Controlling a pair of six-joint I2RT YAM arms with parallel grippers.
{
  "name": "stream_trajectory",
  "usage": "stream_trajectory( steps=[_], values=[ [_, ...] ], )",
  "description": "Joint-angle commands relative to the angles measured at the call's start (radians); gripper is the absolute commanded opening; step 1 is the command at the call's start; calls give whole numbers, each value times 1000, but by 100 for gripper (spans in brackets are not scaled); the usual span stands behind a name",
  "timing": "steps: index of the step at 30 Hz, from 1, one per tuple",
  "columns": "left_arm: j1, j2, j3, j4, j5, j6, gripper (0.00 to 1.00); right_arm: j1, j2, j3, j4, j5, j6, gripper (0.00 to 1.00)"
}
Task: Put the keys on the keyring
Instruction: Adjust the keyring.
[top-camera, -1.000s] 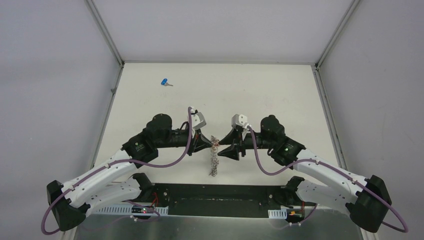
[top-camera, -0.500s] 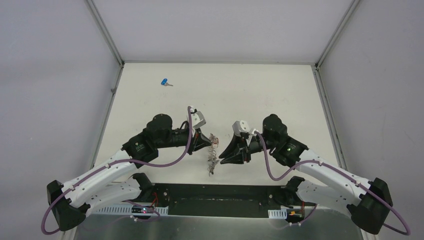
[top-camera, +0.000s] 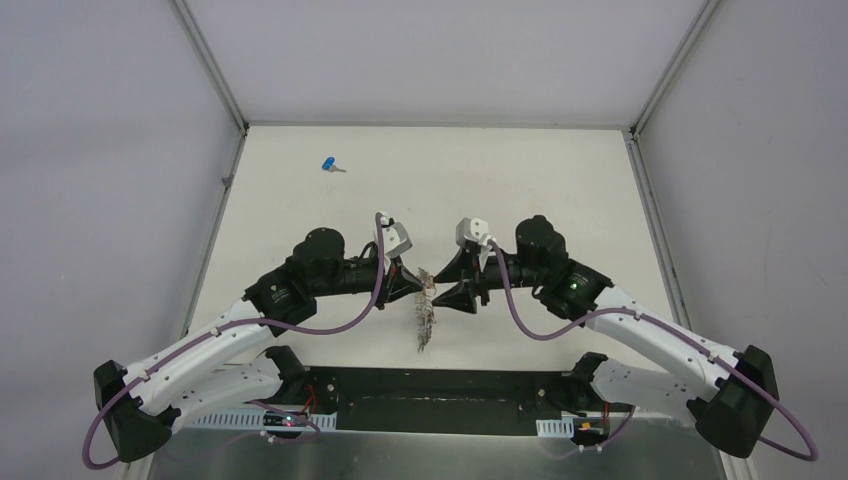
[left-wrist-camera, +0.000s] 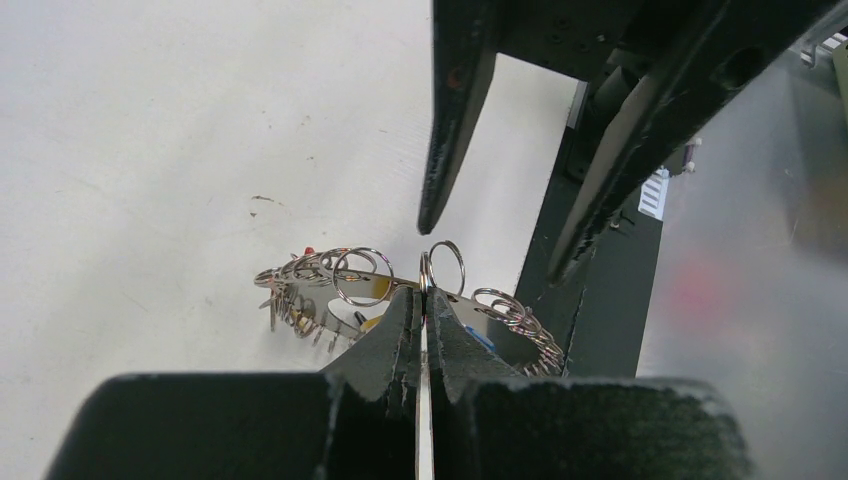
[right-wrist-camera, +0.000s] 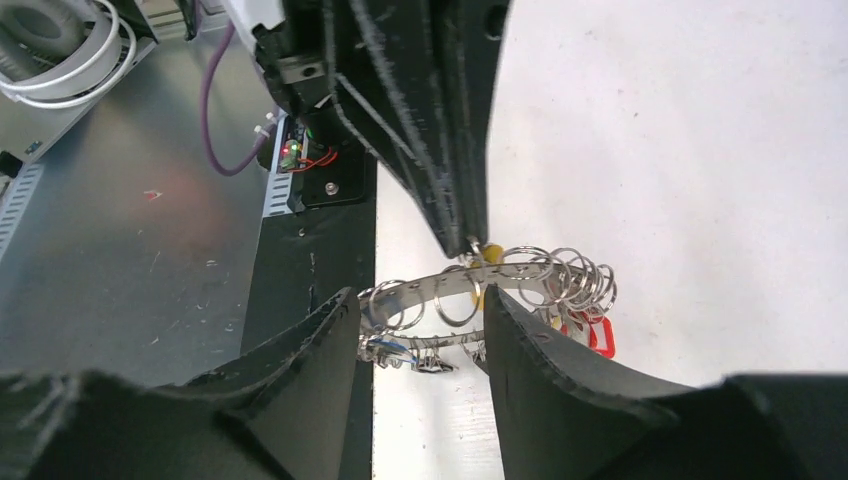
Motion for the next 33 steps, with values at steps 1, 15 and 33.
stream_trajectory(
  steps=[1,15,33],
  values=[
    [6,-22,19,58,20,11,0,2,55,65,-32,38,39,51],
    [5,-16,22,55,8,22,0,3,27,68,14,-169,44,40],
    [5,-29,22,44,122,117,0,2,11,96,-30,-29,-143,32]
  ],
)
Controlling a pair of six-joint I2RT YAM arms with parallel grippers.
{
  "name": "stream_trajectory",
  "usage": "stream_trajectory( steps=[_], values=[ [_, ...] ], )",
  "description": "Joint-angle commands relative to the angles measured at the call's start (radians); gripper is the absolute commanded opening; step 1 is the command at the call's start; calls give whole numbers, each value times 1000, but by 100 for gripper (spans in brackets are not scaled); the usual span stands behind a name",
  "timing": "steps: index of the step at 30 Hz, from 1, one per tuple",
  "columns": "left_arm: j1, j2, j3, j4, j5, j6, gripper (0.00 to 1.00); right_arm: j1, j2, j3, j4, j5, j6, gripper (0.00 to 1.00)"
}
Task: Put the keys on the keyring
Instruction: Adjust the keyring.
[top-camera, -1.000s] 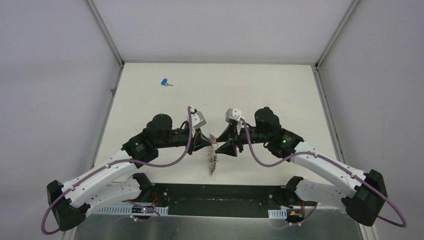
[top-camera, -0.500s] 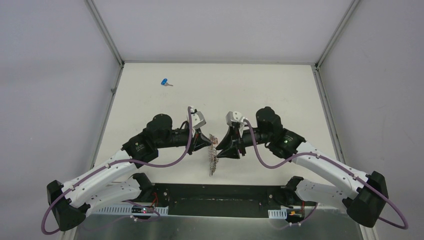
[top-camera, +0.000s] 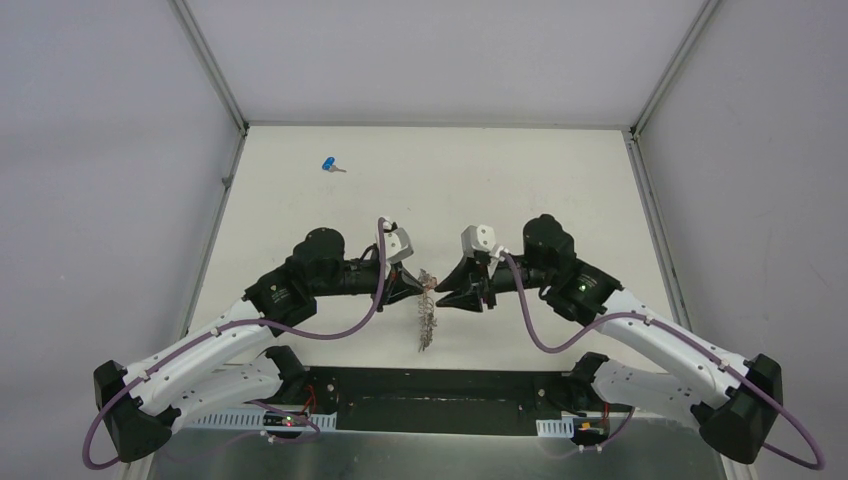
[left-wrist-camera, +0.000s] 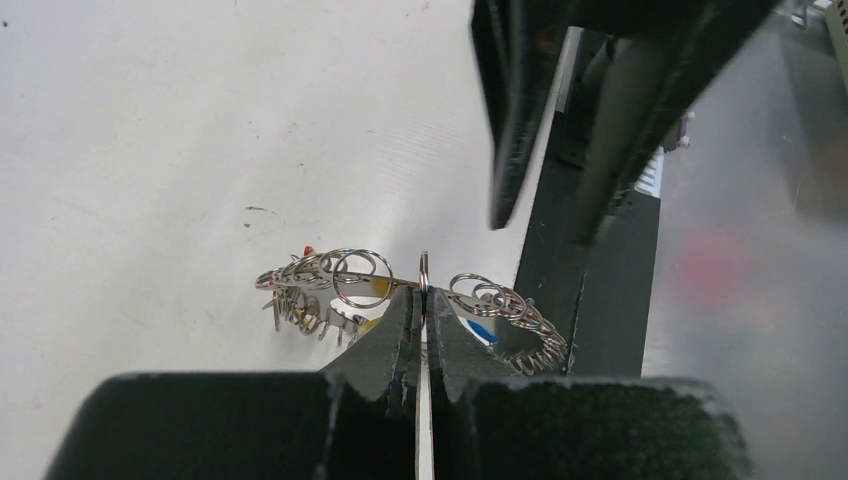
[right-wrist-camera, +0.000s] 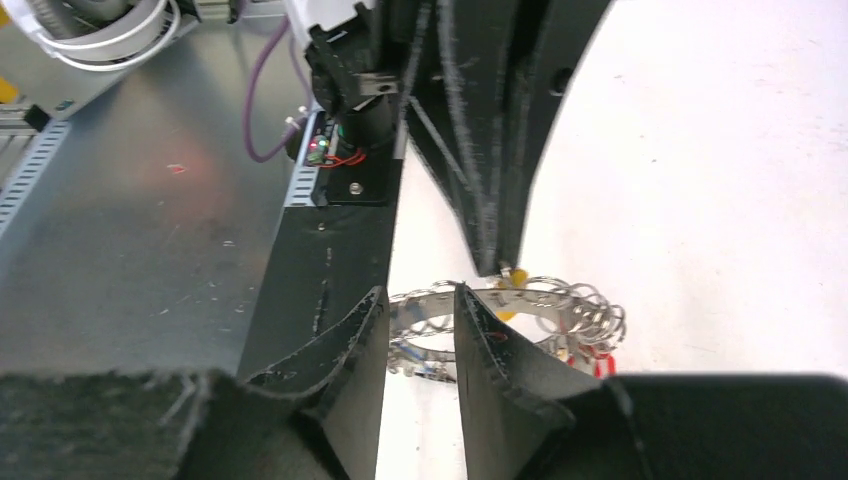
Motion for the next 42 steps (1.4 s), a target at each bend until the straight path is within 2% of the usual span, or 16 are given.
stream_trajectory(
  steps=[1,13,22,24,31,33,35,37,42],
  values=[
    [6,-31,24,46,101,81,0,2,50,63,18,67,-74,33],
    [6,-40,29,46,137,98,0,3,134,74,76,2,-83,32],
    [5,-46,31,46,136,93,0,2,159,70,83,-74,-74,12],
    [6,-45,30,46,140,92,0,3,160,70,84,-85,-75,2],
    [5,-68,17,45,132,89,0,3,146,62,84,-33,-44,0],
    [5,-84,8,45,128,94,16,3,120,44,119,-4,-14,0],
    [5,-100,-5,45,130,103,26,3,89,19,162,10,12,0],
    [5,-117,-17,45,137,116,31,3,58,-7,208,18,38,0],
    [5,-142,-43,58,159,156,33,3,8,-57,300,18,96,0]
  ],
)
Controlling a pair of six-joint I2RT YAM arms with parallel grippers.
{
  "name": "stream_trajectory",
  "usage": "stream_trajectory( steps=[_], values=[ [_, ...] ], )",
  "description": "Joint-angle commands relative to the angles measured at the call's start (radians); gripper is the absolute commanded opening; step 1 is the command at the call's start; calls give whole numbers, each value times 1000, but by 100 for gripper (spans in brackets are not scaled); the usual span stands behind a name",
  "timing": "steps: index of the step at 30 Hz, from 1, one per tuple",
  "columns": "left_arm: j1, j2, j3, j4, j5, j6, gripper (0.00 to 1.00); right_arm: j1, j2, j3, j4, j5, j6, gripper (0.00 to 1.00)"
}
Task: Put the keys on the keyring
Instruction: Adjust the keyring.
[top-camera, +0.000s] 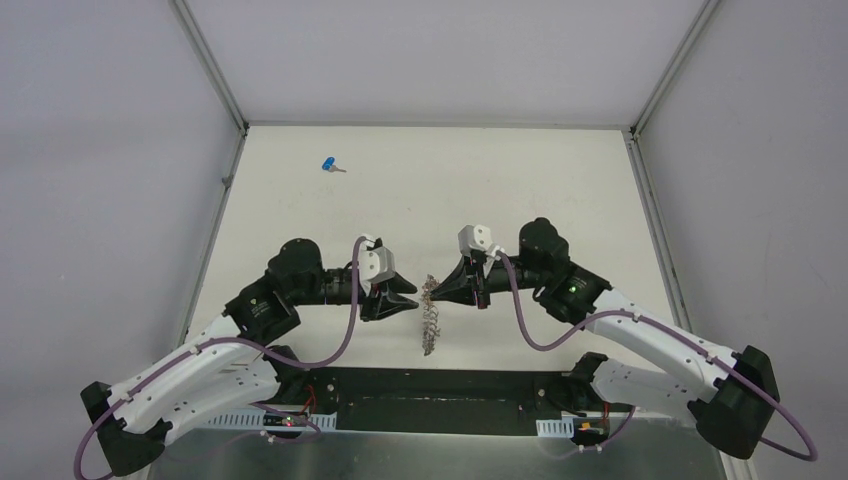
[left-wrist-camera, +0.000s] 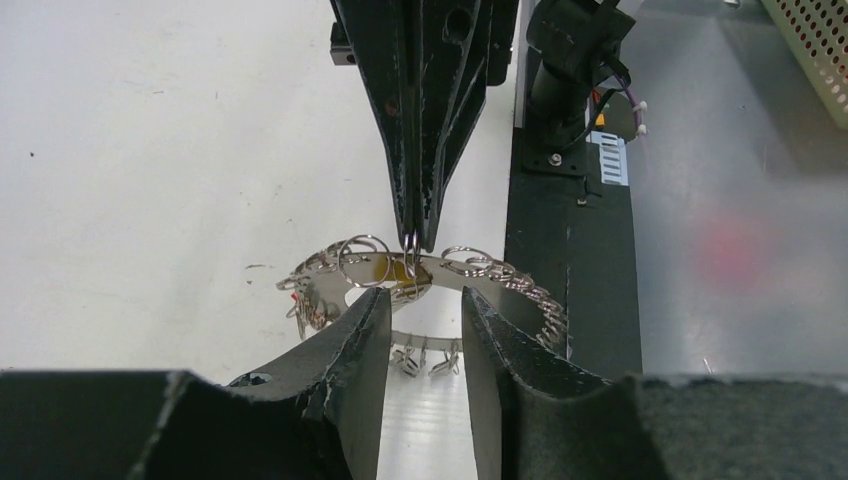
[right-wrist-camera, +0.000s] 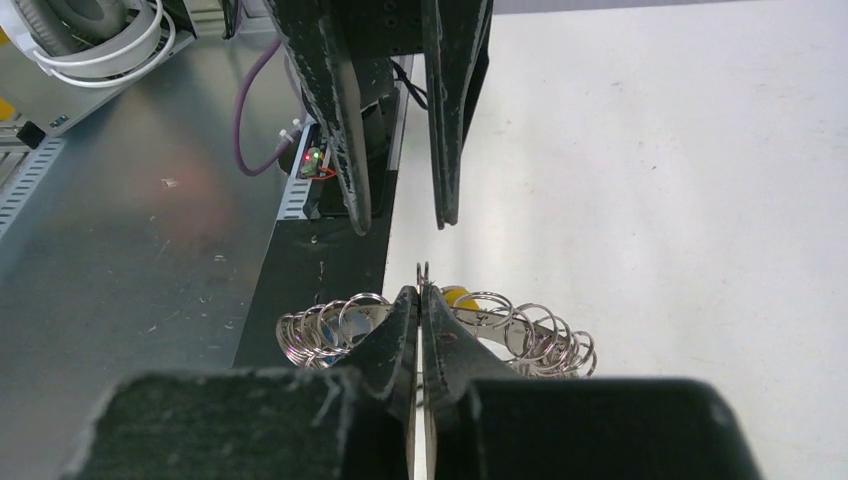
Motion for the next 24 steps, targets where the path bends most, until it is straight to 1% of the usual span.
stream_trajectory(
  steps=[1,3,9,12,14,19,22,24],
  values=[
    [6,-17,-28,66,36,47,33,2,-65,-18,188,-2,75,0],
    [6,-14,-41,102,47,36,33,2,-76,-34,230,1,103,0],
    [5,5,-90,283,59,-49,33,1,-89,-67,348,4,183,0],
    [4,15,-104,334,62,-65,33,2,-88,-68,361,6,193,0],
    [5,18,-106,348,67,-87,31,2,-90,-68,361,7,193,0],
    [4,22,-114,373,58,-116,24,2,-87,-70,362,7,193,0],
    [4,19,-123,389,49,-125,16,2,-81,-72,362,3,194,0],
    [4,19,-125,390,49,-125,6,2,-79,-72,363,0,196,0]
  ],
)
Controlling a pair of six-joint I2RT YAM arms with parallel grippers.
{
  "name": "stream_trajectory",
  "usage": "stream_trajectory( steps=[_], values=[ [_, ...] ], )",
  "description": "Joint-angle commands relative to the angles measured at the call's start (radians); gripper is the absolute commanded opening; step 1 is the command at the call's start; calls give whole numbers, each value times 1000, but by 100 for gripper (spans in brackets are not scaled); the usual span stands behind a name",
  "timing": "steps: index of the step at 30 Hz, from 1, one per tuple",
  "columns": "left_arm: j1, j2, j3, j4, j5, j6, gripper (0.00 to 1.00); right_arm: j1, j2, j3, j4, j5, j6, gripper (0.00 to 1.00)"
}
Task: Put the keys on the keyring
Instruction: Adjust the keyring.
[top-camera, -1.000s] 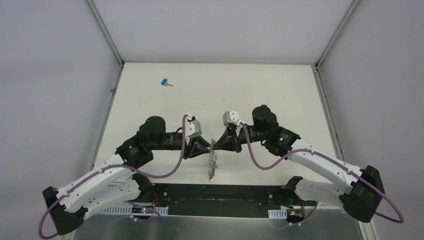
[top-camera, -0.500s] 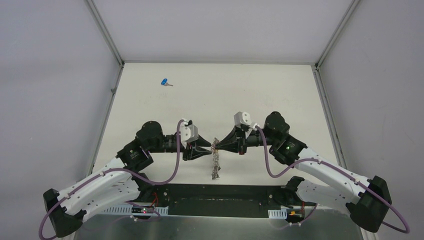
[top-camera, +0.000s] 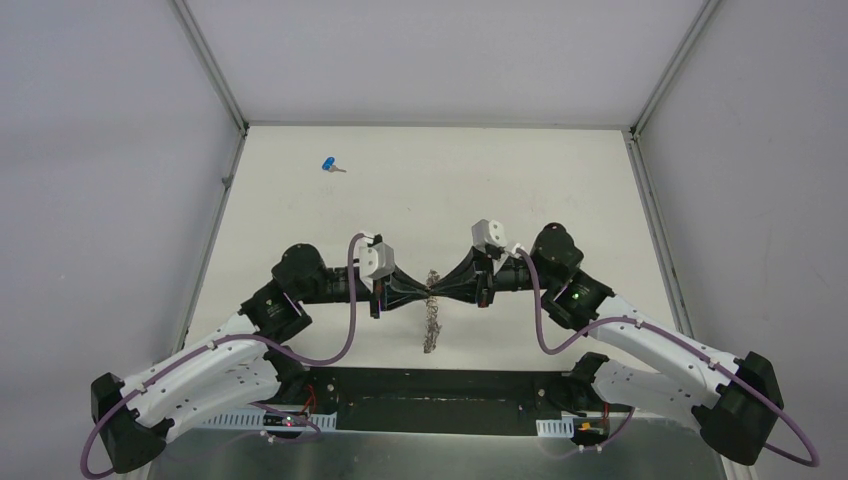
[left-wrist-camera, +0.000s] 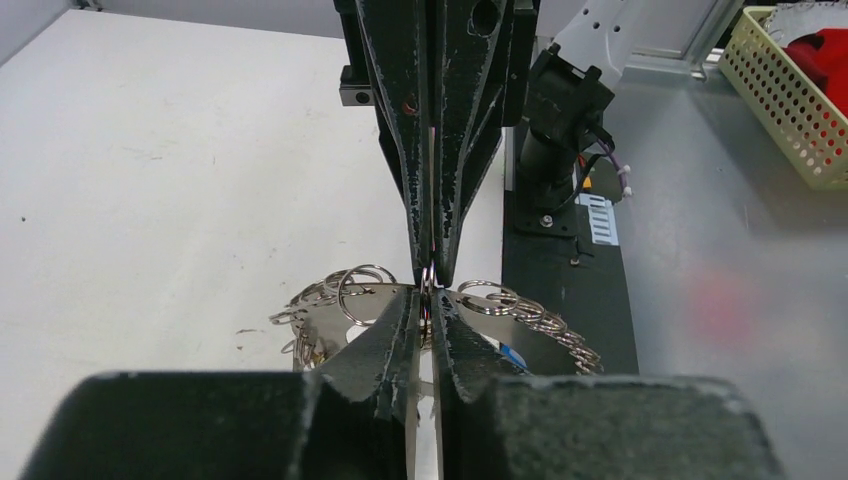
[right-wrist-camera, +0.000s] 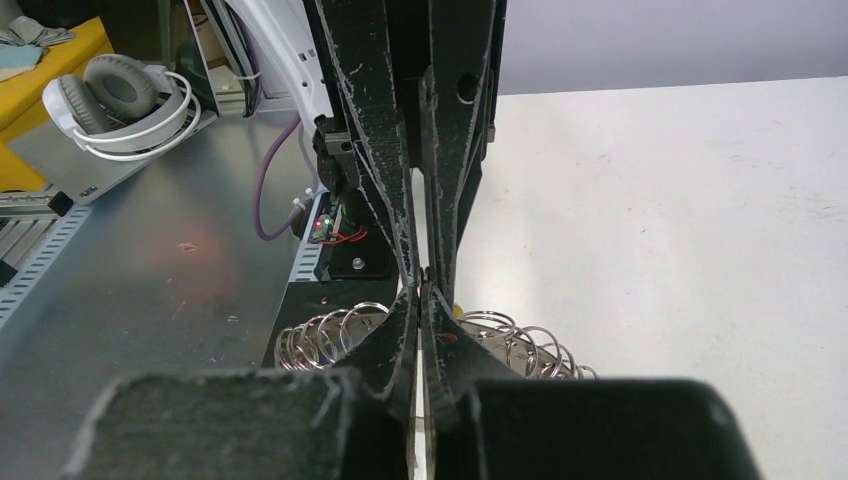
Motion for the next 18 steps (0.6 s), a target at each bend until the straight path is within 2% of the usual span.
stream_trajectory(
  steps=[1,5,6,9,12,14,18],
  values=[
    [4,-4,-12,81,17,-25,0,1,-16,8,102,-4,13,0],
    [5,-5,5,44,11,-30,0,2,-23,6,86,11,8,0],
    [4,-4,18,15,1,-31,0,2,-27,7,69,16,2,3],
    [4,8,97,-143,-19,-5,0,2,-47,13,19,34,-22,37],
    [4,44,201,-323,-38,35,0,2,-71,27,-47,64,-43,56],
    [5,86,279,-449,-30,76,0,2,-74,46,-92,72,-65,61],
    [4,199,458,-694,-15,139,0,1,-46,100,-172,42,-90,62]
  ],
)
